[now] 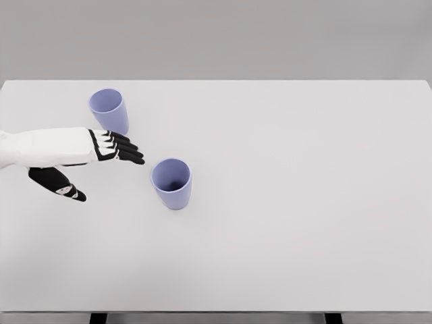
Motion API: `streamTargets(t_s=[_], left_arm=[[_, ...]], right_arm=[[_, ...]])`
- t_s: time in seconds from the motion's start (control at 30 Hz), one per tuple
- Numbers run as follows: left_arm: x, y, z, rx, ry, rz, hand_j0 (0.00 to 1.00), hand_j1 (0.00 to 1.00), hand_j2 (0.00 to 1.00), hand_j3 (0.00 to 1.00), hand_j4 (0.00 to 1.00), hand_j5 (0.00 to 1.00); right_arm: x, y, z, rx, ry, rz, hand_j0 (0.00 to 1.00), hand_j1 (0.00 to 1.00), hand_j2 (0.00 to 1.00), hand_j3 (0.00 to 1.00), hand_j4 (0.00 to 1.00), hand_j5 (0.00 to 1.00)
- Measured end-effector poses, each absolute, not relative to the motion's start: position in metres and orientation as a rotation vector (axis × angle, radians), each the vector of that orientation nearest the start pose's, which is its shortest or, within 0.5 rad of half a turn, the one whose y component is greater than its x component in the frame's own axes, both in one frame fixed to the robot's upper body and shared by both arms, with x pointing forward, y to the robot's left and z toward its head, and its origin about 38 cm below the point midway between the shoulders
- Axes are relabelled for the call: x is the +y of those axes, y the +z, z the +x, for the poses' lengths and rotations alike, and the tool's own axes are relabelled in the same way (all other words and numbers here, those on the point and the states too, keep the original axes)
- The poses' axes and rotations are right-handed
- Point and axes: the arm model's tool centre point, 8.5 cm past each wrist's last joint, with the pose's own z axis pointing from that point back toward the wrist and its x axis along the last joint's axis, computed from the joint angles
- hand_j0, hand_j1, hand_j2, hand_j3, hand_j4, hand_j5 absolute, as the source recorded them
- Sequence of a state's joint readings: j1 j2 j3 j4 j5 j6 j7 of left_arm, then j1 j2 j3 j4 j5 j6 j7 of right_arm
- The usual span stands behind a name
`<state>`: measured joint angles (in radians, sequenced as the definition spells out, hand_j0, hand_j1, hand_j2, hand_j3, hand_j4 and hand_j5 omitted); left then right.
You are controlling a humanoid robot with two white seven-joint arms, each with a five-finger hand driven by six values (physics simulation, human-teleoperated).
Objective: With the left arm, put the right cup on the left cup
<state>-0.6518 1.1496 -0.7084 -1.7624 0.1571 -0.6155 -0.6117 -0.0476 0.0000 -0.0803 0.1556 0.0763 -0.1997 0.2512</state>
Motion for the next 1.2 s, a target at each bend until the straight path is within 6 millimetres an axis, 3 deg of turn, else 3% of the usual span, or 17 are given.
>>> streamTargets(t_s=[0.17,0.5,0.93,1.2], left_arm=[[0.290,0.297,0.366,-1.640,-2.075,-0.005,1.00,1.00,1.00,1.00,1.00,1.00],[0.246,0.280,0.371,-1.680,-2.141,-0.090,1.00,1.00,1.00,1.00,1.00,1.00],[0.218,0.247,0.389,-1.663,-2.147,-0.129,1.00,1.00,1.00,1.00,1.00,1.00],[0.219,0.240,0.393,-1.647,-2.136,-0.129,1.00,1.00,1.00,1.00,1.00,1.00]], right_arm=[[-0.245,-0.256,-0.011,-0.073,0.004,0.176,1.00,1.00,1.00,1.00,1.00,1.00],[-0.245,-0.256,-0.012,-0.070,0.003,0.176,1.00,1.00,1.00,1.00,1.00,1.00],[-0.245,-0.256,-0.012,-0.070,0.003,0.176,1.00,1.00,1.00,1.00,1.00,1.00],[-0.245,-0.256,-0.012,-0.070,0.003,0.176,1.00,1.00,1.00,1.00,1.00,1.00]])
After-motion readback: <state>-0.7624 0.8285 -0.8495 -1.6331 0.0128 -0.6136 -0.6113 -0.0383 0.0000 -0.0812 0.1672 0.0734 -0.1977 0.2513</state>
